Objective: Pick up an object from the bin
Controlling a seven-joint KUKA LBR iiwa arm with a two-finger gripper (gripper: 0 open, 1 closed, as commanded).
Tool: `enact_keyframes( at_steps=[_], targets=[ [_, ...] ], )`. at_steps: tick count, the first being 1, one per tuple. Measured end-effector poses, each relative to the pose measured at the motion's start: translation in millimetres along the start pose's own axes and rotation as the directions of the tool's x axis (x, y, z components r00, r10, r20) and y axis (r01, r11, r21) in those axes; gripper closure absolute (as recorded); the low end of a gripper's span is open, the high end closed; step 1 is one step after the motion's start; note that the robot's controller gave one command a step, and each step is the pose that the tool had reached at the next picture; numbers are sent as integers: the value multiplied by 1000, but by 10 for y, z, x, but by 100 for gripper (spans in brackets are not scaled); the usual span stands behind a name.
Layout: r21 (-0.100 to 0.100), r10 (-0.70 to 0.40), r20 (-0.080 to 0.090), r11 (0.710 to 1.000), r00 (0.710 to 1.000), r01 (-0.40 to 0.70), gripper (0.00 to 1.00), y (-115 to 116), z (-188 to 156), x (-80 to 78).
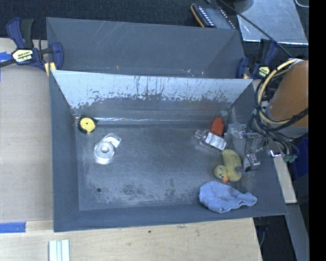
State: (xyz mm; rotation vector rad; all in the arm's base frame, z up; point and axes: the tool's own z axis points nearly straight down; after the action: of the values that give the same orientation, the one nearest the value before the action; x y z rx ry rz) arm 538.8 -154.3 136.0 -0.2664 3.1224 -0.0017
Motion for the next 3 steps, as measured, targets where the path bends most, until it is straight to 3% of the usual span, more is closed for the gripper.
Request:
enact_keyframes(
  at_steps=[1,2,3],
  targets=[
    [-1,-626,0,780,780,626,0,-73,98,-253],
    [0,-301,6,954,953,301,0,86,608,416],
    [-18,-893,25,449,449,894,100,139,638,-263]
  ],
)
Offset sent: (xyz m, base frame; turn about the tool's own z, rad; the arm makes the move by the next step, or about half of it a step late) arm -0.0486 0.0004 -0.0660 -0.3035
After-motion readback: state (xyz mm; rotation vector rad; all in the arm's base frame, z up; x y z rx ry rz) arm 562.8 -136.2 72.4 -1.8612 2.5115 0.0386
